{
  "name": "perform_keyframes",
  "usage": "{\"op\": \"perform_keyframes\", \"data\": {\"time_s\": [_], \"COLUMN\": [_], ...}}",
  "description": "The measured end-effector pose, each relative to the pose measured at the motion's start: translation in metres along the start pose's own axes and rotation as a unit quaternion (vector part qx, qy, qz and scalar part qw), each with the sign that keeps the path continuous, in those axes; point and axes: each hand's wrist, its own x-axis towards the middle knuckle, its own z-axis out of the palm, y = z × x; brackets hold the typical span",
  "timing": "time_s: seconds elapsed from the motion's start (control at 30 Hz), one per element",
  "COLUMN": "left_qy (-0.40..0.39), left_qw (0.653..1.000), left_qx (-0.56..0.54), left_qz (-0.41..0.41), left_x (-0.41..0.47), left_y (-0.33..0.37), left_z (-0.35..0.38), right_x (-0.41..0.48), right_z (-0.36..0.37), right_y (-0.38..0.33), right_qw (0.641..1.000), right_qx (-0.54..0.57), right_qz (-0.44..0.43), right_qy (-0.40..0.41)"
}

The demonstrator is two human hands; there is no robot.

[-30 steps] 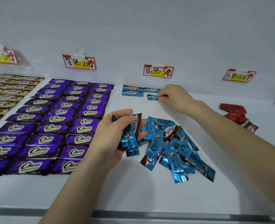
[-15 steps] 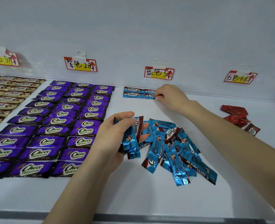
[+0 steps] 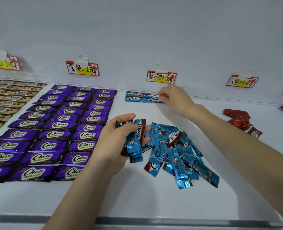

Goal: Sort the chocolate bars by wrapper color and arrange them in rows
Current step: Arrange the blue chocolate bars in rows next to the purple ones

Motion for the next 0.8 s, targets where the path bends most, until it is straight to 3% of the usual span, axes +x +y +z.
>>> {"op": "perform_keyframes", "data": {"time_s": [0.13,0.2,0.27,0.37,0.43,0.6,0.7,0.8], "left_qy": [0.002,0.0,-0.025,-0.071,-0.091,-0.089,-0.075,-0.112], "left_qw": [0.999,0.998,0.997,0.995,0.993,0.992,0.995,0.993], "left_qx": [-0.021,-0.049,-0.068,-0.068,-0.069,-0.056,-0.023,0.024], "left_qz": [0.032,0.033,0.023,0.023,0.036,0.066,0.059,0.039], "left_x": [0.0,-0.003,-0.007,-0.015,-0.022,-0.027,-0.021,-0.02], "left_y": [0.002,0.003,0.005,0.005,0.006,0.015,0.018,0.019], "left_z": [0.0,0.001,0.002,0.006,0.012,0.027,0.029,0.034], "right_x": [-0.028,-0.05,-0.077,-0.105,-0.112,-0.111,-0.11,-0.11], "right_z": [-0.032,-0.049,-0.062,-0.066,-0.065,-0.08,-0.091,-0.095], "right_y": [-0.031,-0.051,-0.073,-0.093,-0.096,-0.078,-0.067,-0.064], "right_qw": [0.981,0.955,0.933,0.932,0.932,0.888,0.904,0.931], "right_qx": [0.182,0.293,0.356,0.352,0.359,0.452,0.425,0.365], "right_qz": [0.032,0.038,0.035,0.025,0.034,0.081,0.054,0.01], "right_qy": [0.066,0.04,-0.034,-0.078,-0.048,-0.002,-0.004,-0.025]}}
